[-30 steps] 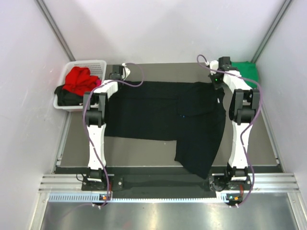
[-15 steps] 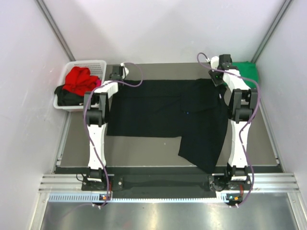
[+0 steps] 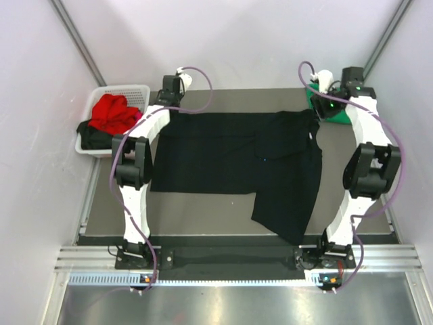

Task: Fold and stack the t-shirts
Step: Fold the tshirt

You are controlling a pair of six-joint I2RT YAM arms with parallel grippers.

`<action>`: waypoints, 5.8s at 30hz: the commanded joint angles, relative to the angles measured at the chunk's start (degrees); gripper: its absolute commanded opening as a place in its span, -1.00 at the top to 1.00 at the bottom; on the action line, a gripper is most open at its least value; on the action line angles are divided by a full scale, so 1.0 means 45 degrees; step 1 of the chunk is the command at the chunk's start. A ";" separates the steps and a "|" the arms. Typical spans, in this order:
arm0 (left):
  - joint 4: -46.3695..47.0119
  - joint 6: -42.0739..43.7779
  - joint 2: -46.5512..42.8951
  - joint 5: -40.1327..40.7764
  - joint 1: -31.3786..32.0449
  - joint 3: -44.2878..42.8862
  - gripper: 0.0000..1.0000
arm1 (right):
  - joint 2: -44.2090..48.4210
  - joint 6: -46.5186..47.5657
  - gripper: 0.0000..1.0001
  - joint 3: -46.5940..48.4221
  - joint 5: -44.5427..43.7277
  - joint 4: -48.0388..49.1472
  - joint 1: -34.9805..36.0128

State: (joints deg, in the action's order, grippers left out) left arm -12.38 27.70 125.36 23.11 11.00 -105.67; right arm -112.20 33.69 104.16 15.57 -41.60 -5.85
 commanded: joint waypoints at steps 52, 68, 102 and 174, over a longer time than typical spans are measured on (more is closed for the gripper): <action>-0.1331 -0.0258 0.0131 -0.0859 0.0641 0.1567 1.00 | -0.1981 0.3138 0.16 0.2441 0.8941 -0.9544 -0.0927; -0.1389 -0.0434 -0.0182 -0.0879 0.0445 0.2094 1.00 | -0.2779 0.4623 0.03 0.0994 0.5407 -0.8959 -0.1181; -0.1233 0.0016 -0.0143 -0.0468 0.0543 0.2291 1.00 | -0.3431 0.4466 0.03 0.1913 0.7750 -0.9543 -0.0576; -0.0959 0.0152 -0.0436 -0.0390 0.0347 0.2505 1.00 | -0.0440 0.4016 -0.03 -0.0997 0.6971 -0.9563 0.0713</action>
State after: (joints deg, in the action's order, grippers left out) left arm -19.35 28.21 126.37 20.88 12.62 -94.67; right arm -122.50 49.15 100.22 46.37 -76.42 -3.38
